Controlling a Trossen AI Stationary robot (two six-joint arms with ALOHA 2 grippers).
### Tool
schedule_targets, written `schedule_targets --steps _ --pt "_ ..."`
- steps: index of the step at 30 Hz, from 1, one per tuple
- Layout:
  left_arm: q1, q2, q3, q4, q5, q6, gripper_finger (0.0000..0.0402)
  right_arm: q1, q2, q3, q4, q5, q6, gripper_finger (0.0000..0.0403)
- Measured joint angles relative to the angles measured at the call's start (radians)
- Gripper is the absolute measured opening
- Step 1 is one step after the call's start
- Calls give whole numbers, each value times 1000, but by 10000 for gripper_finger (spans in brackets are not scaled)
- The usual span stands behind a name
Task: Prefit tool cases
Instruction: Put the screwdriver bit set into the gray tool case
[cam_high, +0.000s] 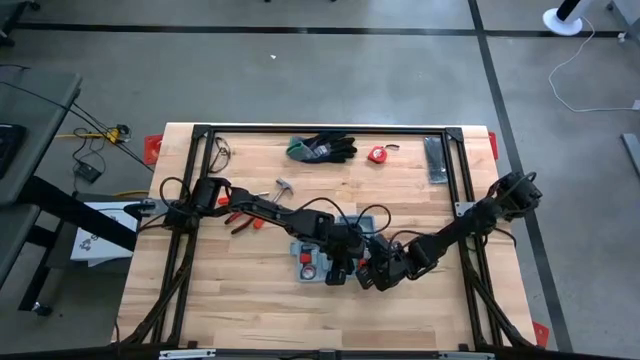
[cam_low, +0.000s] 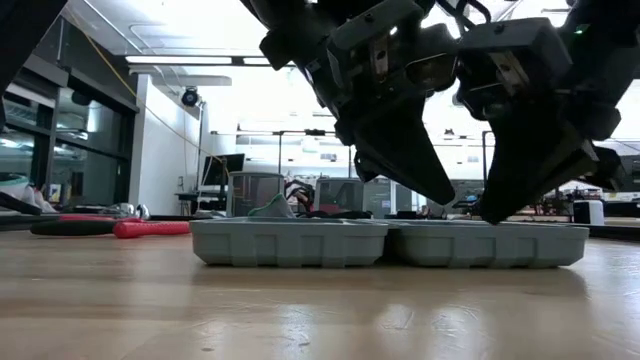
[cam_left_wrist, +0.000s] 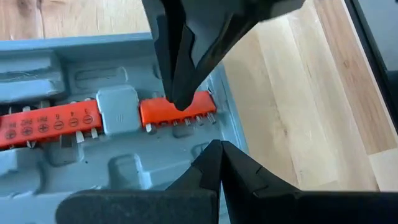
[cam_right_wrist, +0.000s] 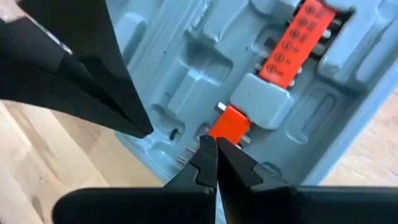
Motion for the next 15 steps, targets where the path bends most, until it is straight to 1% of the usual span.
schedule_targets --steps 7,11,15 --pt "-14 0 1 -24 -12 -1 0 -25 9 0 -34 -10 -30 0" --pt "-24 0 0 -25 -19 -1 0 -40 34 2 4 -36 -72 0" --pt "-28 0 0 -30 -19 -7 0 -49 57 5 24 -45 -76 0"
